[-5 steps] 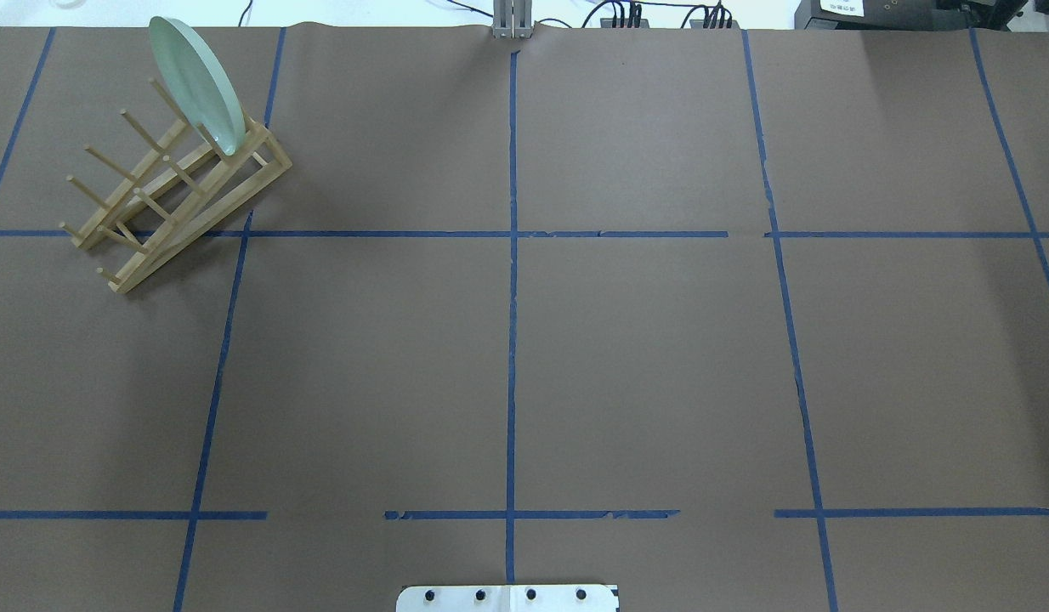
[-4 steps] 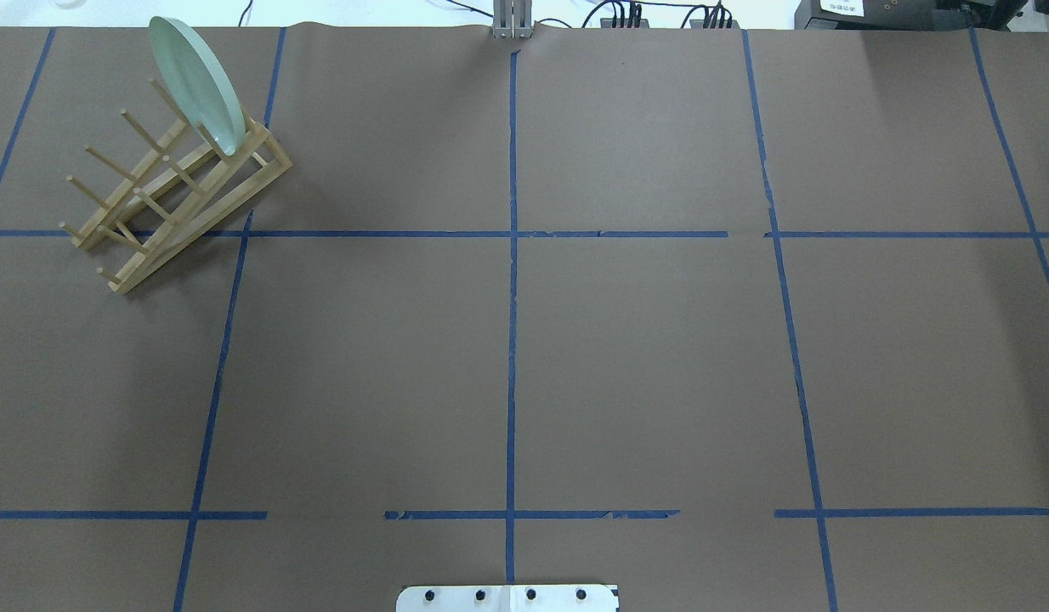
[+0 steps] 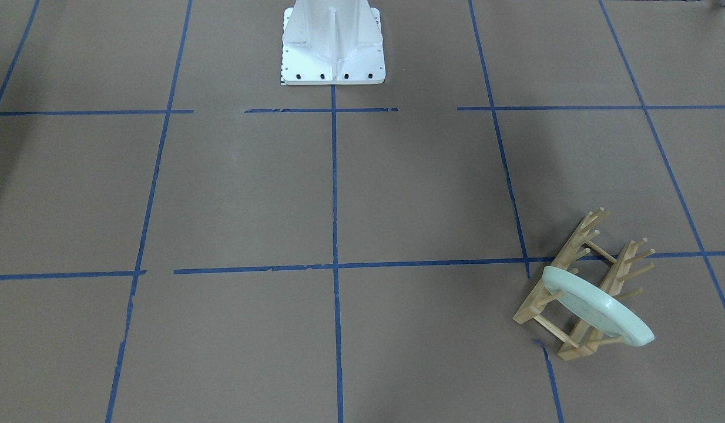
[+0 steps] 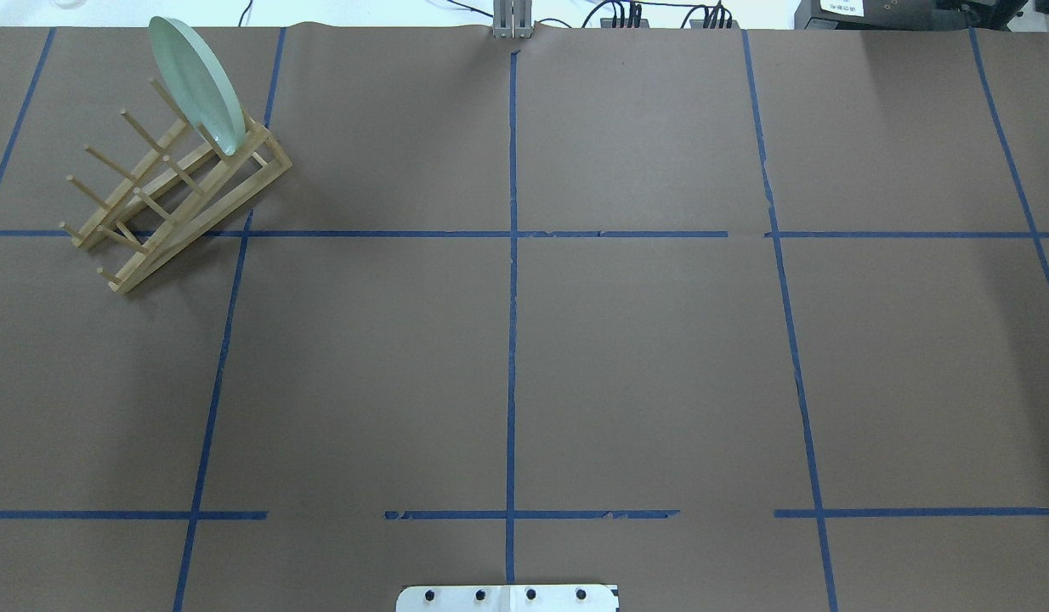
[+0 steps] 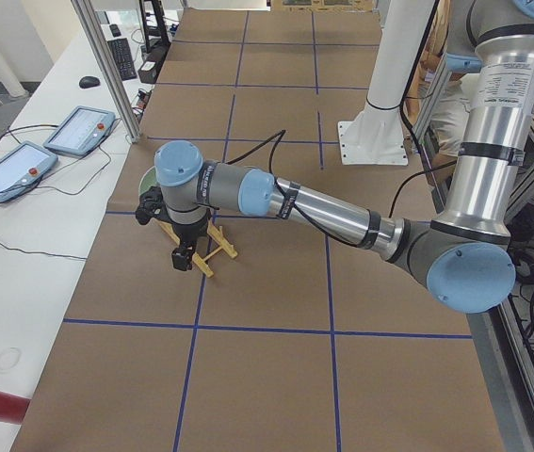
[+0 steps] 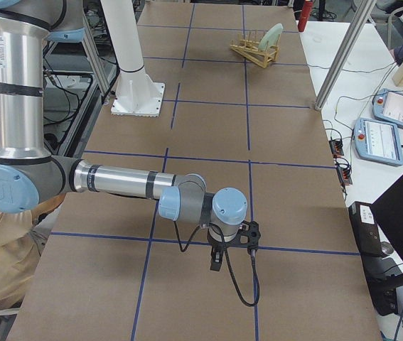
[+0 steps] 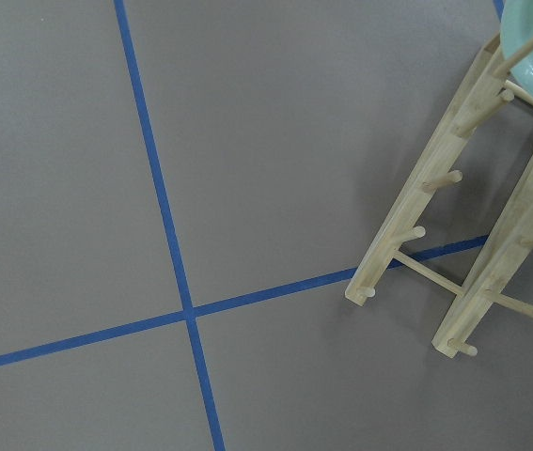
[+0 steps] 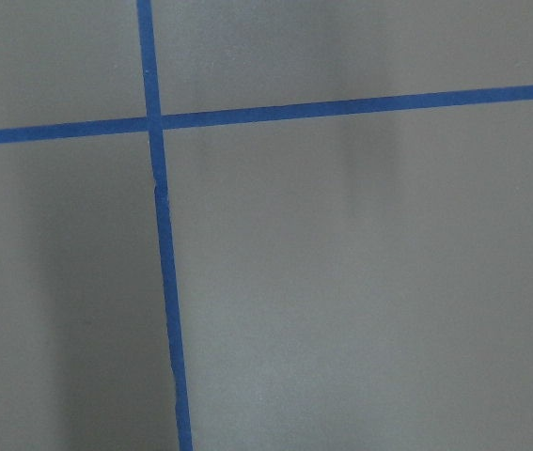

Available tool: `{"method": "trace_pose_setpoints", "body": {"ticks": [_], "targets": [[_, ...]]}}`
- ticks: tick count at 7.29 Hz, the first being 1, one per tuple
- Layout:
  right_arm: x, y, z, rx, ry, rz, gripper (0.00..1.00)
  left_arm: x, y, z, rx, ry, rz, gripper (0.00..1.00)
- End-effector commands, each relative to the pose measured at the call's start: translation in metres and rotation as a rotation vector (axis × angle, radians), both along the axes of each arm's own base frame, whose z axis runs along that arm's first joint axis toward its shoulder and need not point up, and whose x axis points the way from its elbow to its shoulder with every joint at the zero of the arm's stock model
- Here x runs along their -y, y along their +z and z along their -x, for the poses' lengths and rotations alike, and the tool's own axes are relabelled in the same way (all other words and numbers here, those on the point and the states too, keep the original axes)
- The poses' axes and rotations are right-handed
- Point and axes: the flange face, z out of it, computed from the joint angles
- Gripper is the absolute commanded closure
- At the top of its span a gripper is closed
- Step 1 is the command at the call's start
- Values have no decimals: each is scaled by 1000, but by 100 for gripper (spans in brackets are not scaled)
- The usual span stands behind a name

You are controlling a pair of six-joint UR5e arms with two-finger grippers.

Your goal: Place plate on table

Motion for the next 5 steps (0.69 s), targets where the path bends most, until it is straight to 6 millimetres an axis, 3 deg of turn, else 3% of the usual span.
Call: {"method": "trace_pose_setpoints", "body": {"ticks": [1, 2, 3, 4, 5], "targets": [[0, 0, 0, 0, 0, 0, 0, -1, 6, 1, -13, 0, -38, 0], [0, 0, 0, 0, 0, 0, 0, 1, 10, -1, -15, -1, -90, 0], [0, 0, 0, 0, 0, 0, 0, 6, 1, -1, -26, -43, -93, 0], [0, 0, 0, 0, 0, 0, 0, 14, -19, -7, -86, -207, -4, 0], [0, 0, 0, 0, 0, 0, 0, 18, -34, -27, -161, -313, 38, 0]]}}
